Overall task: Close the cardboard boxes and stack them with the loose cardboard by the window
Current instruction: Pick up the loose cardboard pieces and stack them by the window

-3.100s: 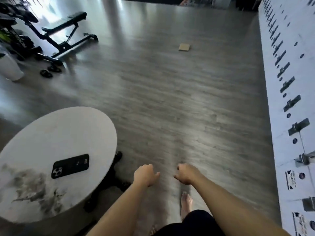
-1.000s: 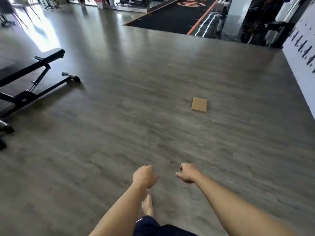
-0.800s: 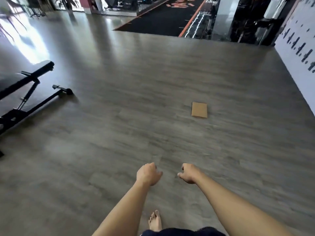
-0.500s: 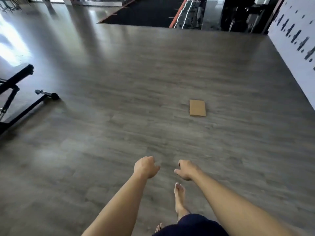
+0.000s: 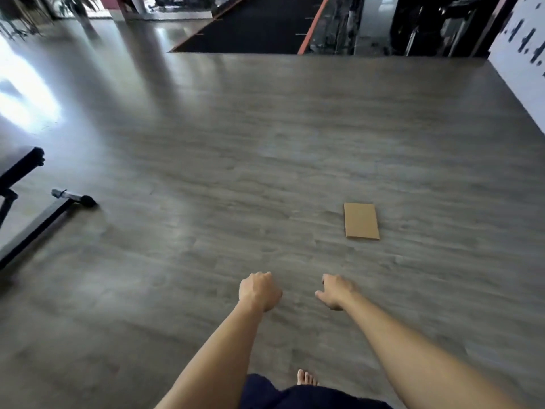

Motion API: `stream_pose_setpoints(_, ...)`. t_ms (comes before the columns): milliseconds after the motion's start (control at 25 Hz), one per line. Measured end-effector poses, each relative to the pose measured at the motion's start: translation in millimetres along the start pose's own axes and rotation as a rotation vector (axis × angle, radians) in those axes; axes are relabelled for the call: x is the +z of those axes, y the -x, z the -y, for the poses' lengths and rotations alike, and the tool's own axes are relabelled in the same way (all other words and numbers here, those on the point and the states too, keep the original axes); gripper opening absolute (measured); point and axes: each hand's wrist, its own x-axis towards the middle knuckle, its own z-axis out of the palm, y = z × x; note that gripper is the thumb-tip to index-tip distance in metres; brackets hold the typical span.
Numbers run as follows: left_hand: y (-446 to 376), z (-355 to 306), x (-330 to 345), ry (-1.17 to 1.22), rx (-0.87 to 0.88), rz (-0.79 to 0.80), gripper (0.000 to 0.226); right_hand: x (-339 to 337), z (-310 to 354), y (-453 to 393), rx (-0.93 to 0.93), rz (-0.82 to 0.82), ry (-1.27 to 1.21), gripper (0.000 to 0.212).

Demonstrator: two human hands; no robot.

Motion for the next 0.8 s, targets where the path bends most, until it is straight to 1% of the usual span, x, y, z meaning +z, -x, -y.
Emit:
stream_pose_setpoints(80,-36,5,-21,0.014,-0.017,0.013,0.039,-25,13,-33,-0.022,0.024,-0.003,0.049)
stream_pose_setpoints(240,-130,14,-54,-0.029,-0.003,0.088,0.040,-67,33,-114,0.010,0.055,-0.019,0.049)
stream_pose_setpoints(360,-214,10,-93,-0.076,0.079,0.104,0.040,-109,39,-174,0.074,0.055,-0.073,0.049)
stream_pose_setpoints(520,-319,-13,-166,-0.155,0.224,0.094,0.038,-180,39,-230,0.218,-0.003,-0.227,0.052)
stream_pose_setpoints(600,-370,-32,-198,-0.205,0.297,0.084,0.037,-208,34,-257,0.281,-0.053,-0.313,0.049)
stream_pose_setpoints(680,-408,-52,-217,-0.247,0.367,0.092,0.038,-229,28,-275,0.326,-0.066,-0.354,0.047)
stream_pose_setpoints(800,-441,-85,-234,-0.266,0.418,0.114,0.038,-246,12,-300,0.412,-0.022,-0.343,0.047)
